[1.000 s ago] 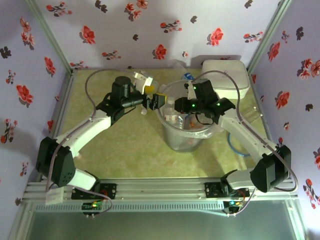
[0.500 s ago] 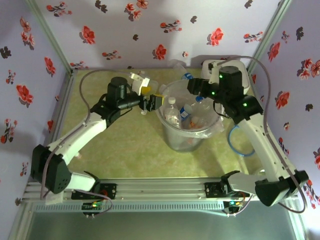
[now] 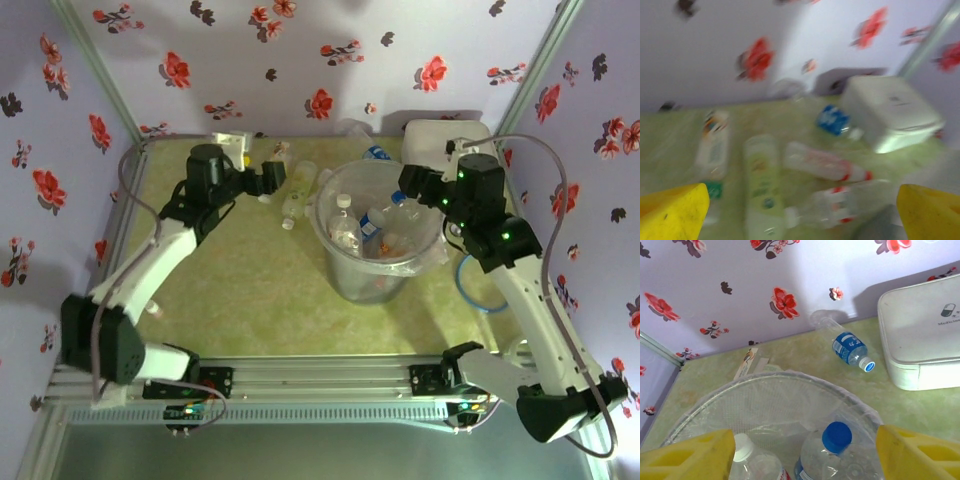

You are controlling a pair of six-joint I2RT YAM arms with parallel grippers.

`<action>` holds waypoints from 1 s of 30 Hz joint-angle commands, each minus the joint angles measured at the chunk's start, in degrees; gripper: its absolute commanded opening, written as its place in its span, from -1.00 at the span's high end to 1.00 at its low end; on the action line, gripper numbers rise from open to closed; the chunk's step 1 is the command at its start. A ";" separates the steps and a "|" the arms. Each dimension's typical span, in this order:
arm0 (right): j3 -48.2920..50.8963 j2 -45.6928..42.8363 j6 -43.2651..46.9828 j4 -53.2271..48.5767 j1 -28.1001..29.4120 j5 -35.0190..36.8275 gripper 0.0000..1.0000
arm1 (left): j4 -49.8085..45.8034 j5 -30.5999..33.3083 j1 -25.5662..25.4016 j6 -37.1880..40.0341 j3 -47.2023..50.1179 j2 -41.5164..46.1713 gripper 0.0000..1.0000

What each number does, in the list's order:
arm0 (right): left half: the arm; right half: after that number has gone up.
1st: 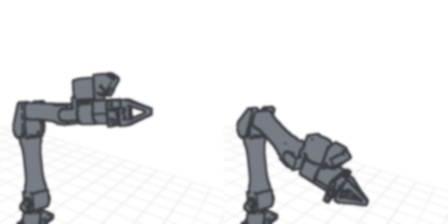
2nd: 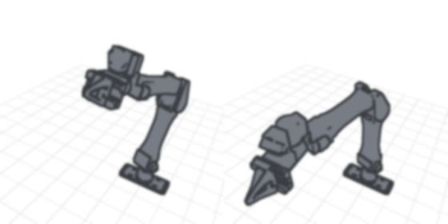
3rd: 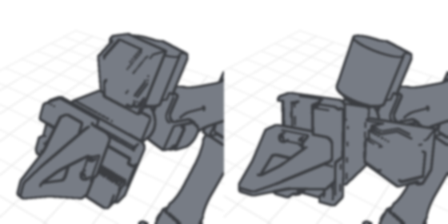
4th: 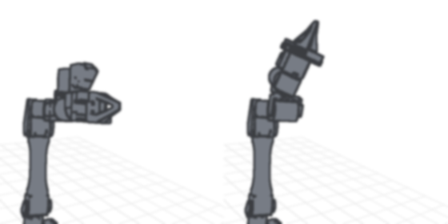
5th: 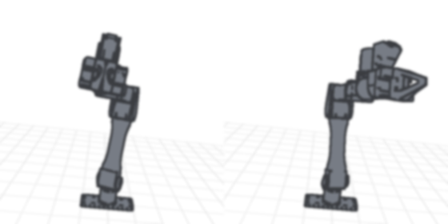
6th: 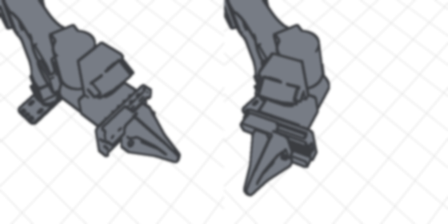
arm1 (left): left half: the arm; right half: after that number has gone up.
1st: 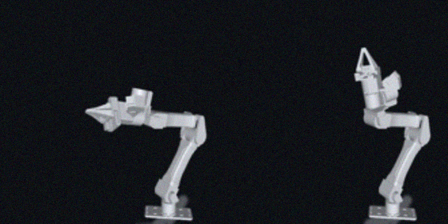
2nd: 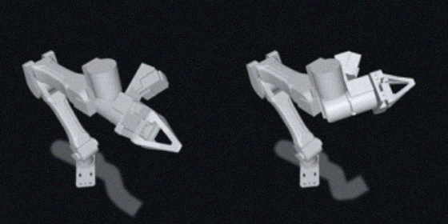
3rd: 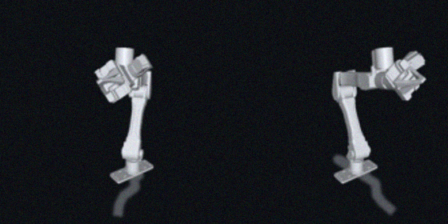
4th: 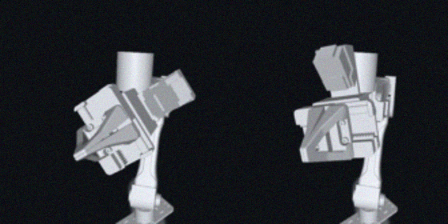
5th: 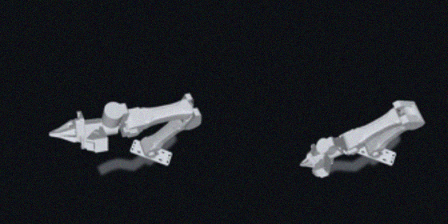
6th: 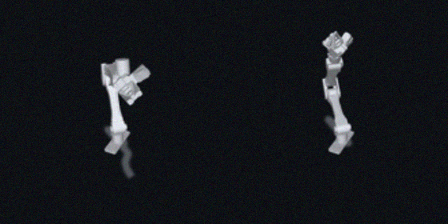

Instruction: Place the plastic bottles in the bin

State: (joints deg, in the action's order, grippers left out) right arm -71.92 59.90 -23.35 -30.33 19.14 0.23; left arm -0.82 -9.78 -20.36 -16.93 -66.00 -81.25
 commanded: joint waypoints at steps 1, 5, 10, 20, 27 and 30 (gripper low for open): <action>1.13 -1.66 -1.80 -1.03 -0.33 1.97 -0.51 | -4.24 1.02 4.35 -3.79 -4.41 -9.53 -0.89; 3.01 -4.21 -3.40 -1.90 -0.39 3.03 -0.52 | -7.08 2.26 5.05 -0.94 -12.12 -21.52 -0.90; 3.72 -5.66 -4.11 -3.96 -0.45 3.94 -0.52 | -8.98 2.05 5.02 0.51 -19.92 -32.17 -0.99; 4.36 -3.90 -4.45 -3.84 -0.46 3.55 -0.58 | -17.87 3.48 4.90 3.01 -32.54 -45.03 -0.98; 5.24 -4.29 -4.31 -3.74 -0.50 4.07 -0.59 | -20.90 3.98 4.97 3.57 -35.72 -48.91 -0.69; 5.46 -4.57 -4.10 -3.73 -0.54 4.36 -0.59 | -20.04 4.30 4.97 3.47 -34.53 -47.77 -0.53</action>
State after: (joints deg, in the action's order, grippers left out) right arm -67.26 55.94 -27.11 -34.37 19.09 3.07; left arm -19.88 -6.39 -15.20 -14.37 -100.07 -129.49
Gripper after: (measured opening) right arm 0.795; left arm 0.774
